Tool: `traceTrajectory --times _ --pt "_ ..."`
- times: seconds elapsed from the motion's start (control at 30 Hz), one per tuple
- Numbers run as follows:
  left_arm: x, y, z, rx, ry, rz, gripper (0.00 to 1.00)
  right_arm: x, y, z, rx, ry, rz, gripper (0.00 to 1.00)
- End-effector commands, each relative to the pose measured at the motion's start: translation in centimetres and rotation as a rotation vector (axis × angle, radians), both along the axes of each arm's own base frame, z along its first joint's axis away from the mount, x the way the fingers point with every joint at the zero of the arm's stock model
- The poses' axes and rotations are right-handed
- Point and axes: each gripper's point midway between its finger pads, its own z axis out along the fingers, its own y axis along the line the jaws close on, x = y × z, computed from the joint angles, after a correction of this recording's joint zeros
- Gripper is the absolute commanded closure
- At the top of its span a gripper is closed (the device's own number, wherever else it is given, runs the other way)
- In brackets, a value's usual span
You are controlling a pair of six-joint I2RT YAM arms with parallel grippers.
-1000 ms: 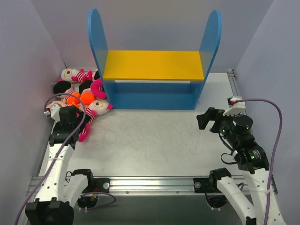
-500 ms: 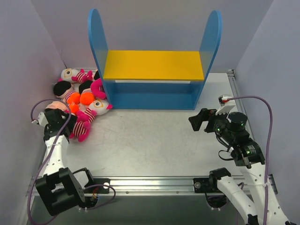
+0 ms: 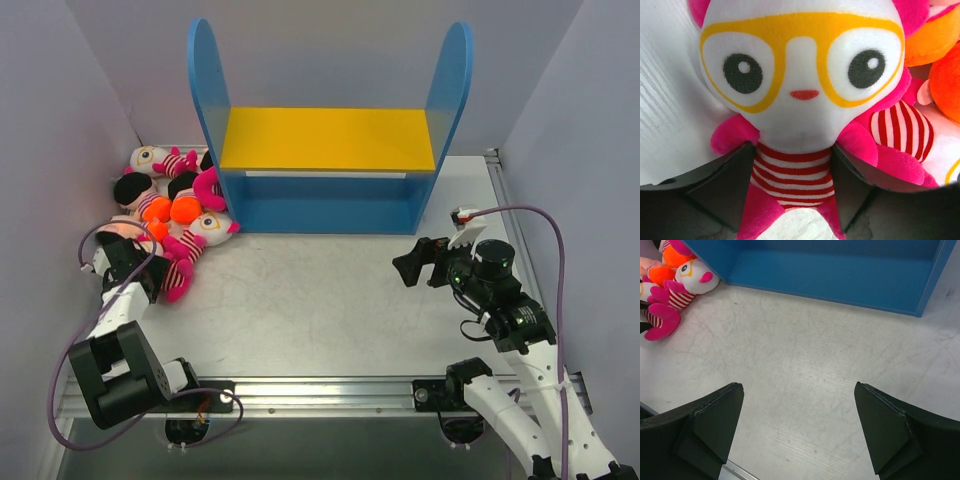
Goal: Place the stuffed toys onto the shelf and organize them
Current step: Grab a stuffed toy with the left arm
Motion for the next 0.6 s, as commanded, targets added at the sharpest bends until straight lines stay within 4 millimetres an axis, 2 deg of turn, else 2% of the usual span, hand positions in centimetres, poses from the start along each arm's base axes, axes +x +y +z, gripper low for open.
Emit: traceTrajectory --times 0.0,0.07,0.1,0.2,0.23,0.37,0.4,0.43,0.57 --pt "0.8 0.2 -0.1 -0.009 -0.036 0.011 0.33 0.3 0.6 0.7 -0.004 -0.045 0.035 0.0" --pt "0.7 0.2 -0.1 -0.007 -0.037 0.008 0.41 0.3 0.7 0.6 -0.004 -0.041 0.038 0.01" --pt "0.6 0.1 -0.1 -0.007 -0.037 0.008 0.52 0.3 0.6 0.5 -0.003 -0.038 0.036 0.01" --pt "0.5 -0.3 0.6 -0.009 -0.05 -0.006 0.67 0.1 0.7 0.2 -0.005 -0.029 0.042 0.01" --pt "0.2 -0.5 0.7 -0.017 -0.044 -0.015 0.78 0.1 0.8 0.3 -0.001 -0.028 0.042 0.01" --pt "-0.6 -1.0 2.9 0.005 -0.061 -0.039 0.97 -0.1 1.0 0.6 -0.001 -0.04 0.06 0.01" --pt "-0.8 -1.0 4.1 0.025 -0.085 -0.046 0.97 -0.2 1.1 0.7 0.001 -0.04 0.069 0.0" --pt "-1.6 -1.3 4.2 0.033 -0.054 -0.06 0.98 -0.3 1.2 0.9 0.004 -0.041 0.074 0.01" --pt "-2.5 -2.3 7.6 0.086 -0.097 -0.147 0.98 -0.6 1.7 1.3 0.011 -0.043 0.117 0.01"
